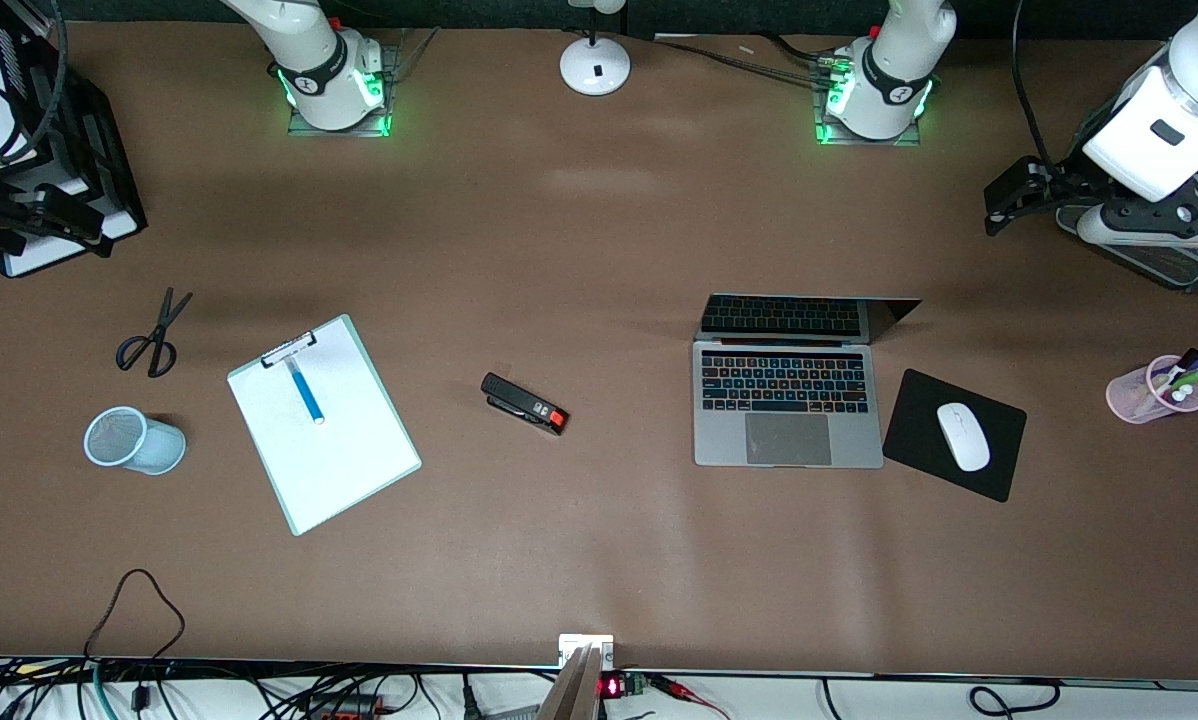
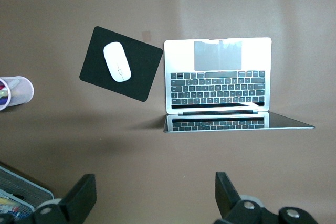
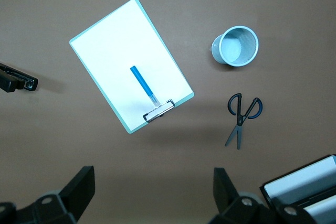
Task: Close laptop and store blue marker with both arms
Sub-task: 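Reach the right gripper toward the blue marker while the left gripper approaches the laptop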
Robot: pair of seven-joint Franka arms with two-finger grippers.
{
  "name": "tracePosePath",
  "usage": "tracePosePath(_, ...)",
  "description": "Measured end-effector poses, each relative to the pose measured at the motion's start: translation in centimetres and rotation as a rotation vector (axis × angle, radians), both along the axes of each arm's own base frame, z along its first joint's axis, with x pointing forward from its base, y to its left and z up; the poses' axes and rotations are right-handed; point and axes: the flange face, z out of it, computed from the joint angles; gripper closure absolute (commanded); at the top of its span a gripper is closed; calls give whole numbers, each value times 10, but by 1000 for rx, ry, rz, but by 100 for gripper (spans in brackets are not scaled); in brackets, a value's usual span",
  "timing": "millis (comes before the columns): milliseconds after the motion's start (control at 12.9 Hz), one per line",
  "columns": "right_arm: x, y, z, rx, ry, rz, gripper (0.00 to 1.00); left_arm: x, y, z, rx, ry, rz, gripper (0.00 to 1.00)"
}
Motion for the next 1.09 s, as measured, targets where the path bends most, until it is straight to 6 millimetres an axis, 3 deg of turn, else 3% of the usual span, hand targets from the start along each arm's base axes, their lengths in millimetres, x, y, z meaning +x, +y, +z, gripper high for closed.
tracePosePath(621, 3, 0, -5, -1, 8, -1, 0, 0, 0, 0, 0, 0, 0, 0)
tracePosePath(854, 10, -1, -17, -3, 16, -3, 0, -1, -5, -4, -1, 9, -9, 0)
tracePosePath(1087, 23, 2, -43, -7, 51, 0, 0, -5, -26, -23, 2, 45, -43, 0)
